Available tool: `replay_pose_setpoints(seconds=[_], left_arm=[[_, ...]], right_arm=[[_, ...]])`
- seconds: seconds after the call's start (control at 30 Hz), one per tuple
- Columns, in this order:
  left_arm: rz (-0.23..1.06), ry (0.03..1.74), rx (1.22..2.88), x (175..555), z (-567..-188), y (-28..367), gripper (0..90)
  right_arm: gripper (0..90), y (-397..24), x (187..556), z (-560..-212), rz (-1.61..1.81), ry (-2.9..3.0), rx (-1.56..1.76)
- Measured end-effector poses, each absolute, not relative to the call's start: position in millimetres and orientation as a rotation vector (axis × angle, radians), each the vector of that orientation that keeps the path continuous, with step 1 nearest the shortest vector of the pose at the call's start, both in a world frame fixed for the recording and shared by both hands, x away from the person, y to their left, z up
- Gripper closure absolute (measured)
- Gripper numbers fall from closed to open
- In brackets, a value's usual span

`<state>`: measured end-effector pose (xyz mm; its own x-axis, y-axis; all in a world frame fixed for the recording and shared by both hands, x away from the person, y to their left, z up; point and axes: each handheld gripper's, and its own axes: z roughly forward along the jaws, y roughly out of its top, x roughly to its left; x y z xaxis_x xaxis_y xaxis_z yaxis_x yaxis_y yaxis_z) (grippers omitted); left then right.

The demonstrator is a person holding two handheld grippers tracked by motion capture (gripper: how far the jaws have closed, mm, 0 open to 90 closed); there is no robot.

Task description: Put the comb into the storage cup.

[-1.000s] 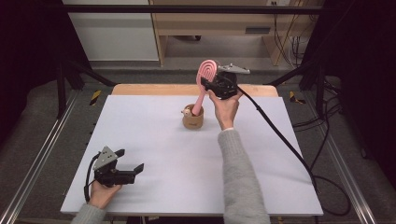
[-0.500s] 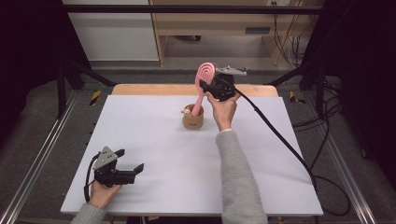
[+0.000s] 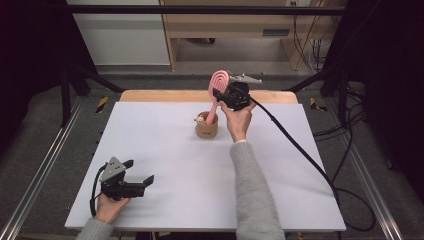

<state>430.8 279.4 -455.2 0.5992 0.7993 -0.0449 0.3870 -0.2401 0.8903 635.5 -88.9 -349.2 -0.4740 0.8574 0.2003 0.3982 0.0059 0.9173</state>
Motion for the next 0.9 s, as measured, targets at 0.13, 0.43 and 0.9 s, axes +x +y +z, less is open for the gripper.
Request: replay_pose_setpoints(seconds=[0.13, 0.43, 0.9], left_arm=[[0.529, 0.957, 1.851, 430.9, -455.3, 279.3, 2.4], [0.529, 0.957, 1.851, 430.9, -455.2, 279.3, 2.4], [0.528, 0.956, 1.853, 431.0, -455.4, 279.2, 2.4]], right_arm=[[63.6, -88.8, 635.9, -352.8, 1.466, 1.874, 1.298], [63.5, -86.1, 636.7, -359.0, 1.464, 1.88, 1.311], [63.5, -88.8, 638.4, -371.3, 1.467, 1.882, 1.355]])
